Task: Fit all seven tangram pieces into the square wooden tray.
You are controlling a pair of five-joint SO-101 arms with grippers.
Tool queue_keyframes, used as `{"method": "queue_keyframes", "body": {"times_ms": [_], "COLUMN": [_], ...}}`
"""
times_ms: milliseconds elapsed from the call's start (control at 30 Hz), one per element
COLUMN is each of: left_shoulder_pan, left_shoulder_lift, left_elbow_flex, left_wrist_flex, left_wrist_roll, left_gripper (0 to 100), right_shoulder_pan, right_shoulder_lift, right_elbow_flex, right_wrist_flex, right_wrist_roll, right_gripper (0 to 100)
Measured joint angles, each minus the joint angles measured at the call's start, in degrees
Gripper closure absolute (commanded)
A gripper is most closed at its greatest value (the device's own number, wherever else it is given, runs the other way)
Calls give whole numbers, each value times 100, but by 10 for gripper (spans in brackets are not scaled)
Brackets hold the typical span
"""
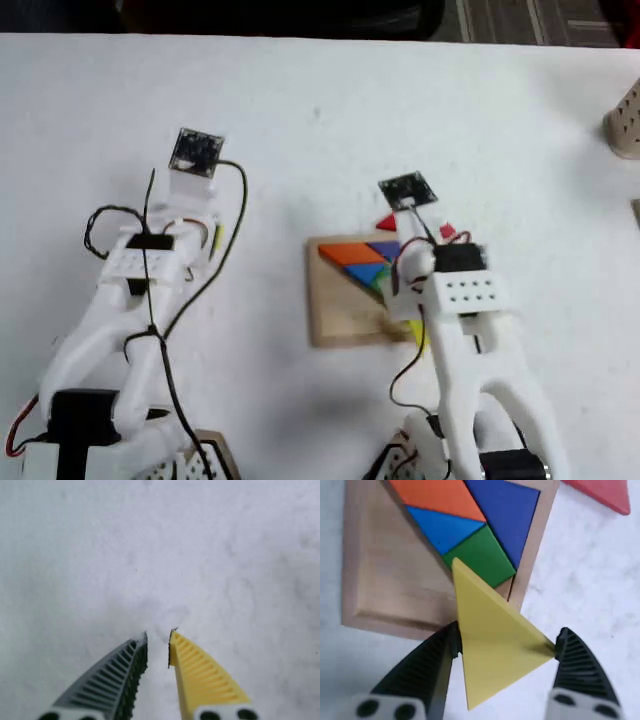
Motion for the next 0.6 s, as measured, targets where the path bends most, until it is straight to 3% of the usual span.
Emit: {"method": "queue_keyframes", "body": {"times_ms": [333,600], "left_shoulder_pan": [-9,-9], "left_shoulder_lift": [0,0], "left_elbow_flex": [0,0], "left_wrist_flex": [0,0], "left_wrist_roll": [0,0], "left_gripper": [890,890], "right_shoulder_pan": [-756,-1503], "right_shoulder_lift": [1222,2224], "right_elbow_flex": [-211,-1196], "right_wrist_flex": [-1248,-1248], "right_wrist_roll": [-2119,-3112], "right_gripper": [755,739]}}
